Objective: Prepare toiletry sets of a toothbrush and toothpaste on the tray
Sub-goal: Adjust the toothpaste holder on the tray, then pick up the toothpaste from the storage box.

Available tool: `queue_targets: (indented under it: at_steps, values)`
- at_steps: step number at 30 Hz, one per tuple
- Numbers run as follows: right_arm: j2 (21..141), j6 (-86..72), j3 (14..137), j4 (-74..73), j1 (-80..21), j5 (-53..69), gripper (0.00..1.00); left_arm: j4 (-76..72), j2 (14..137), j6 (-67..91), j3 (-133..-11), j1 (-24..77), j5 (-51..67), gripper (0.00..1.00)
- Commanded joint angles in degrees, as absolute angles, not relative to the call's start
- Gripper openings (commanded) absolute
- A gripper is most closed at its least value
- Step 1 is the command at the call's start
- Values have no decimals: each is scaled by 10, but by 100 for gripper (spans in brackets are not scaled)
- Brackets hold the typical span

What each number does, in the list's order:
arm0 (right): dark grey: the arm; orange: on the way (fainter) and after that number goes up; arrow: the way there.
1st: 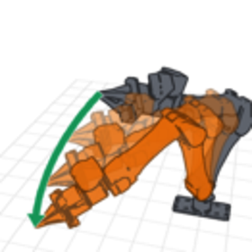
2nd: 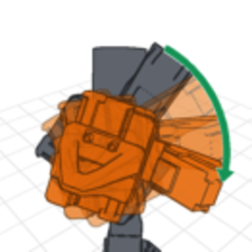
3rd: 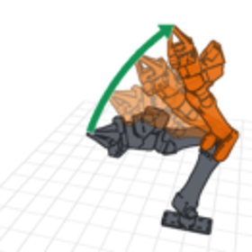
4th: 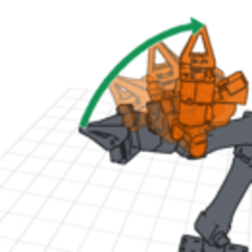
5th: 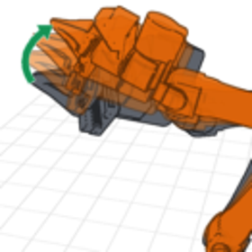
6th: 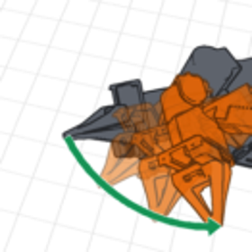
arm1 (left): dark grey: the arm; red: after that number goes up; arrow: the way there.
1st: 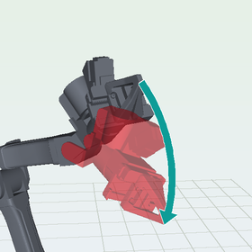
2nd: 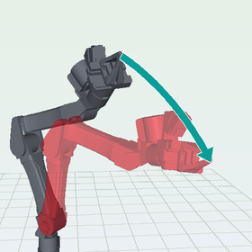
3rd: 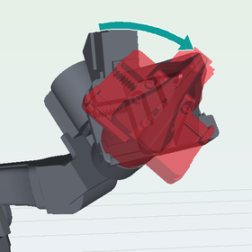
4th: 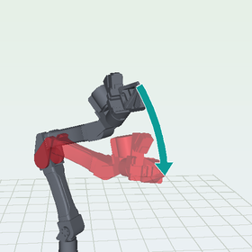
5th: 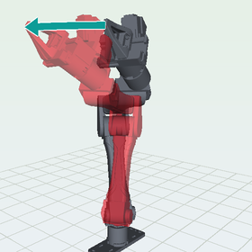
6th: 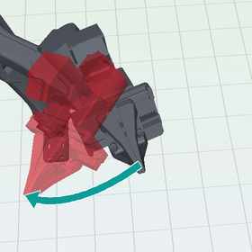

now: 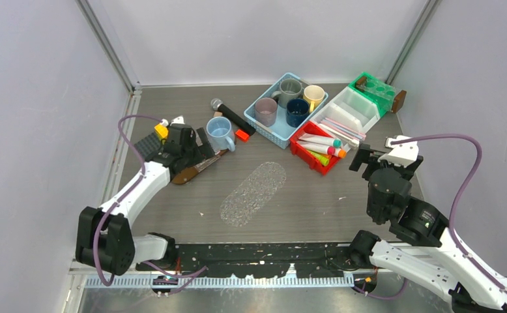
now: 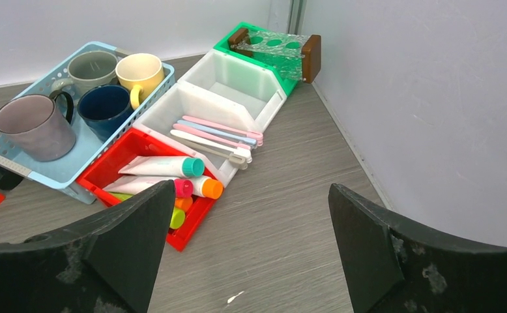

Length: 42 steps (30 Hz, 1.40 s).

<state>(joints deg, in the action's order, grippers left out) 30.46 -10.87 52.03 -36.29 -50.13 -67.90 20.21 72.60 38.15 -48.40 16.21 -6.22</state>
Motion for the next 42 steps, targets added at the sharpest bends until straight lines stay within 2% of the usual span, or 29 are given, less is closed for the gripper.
queue_targets:
  at_steps: [1, 10, 17, 21, 23, 26, 31, 34, 42]
  values:
    - [322, -118, 527, -358, -501, -668, 95, 223, 686, 353, -513, 158, -89, 98]
    - [431, -142, 583, -403, -501, -564, 99, 291, 598, 238, -558, 158, -146, 100]
    - [553, -157, 639, -405, -484, -494, 100, 310, 533, 140, -569, 158, -139, 100]
    - [627, -169, 666, -404, -399, -380, 100, 318, 510, 114, -565, 159, -117, 100]
    - [657, -181, 673, -397, -313, -309, 100, 314, 495, 110, -555, 160, -114, 100]
    - [690, -205, 677, -382, -238, -220, 100, 302, 475, 101, -531, 170, -123, 100]
    - [735, -260, 674, -346, -124, -127, 98, 296, 458, 84, -512, 190, -144, 100]
    - [762, -293, 667, -315, -82, -65, 96, 297, 448, 76, -510, 202, -156, 100]
    - [834, -329, 663, -265, -24, -15, 92, 301, 436, 64, -500, 222, -177, 100]
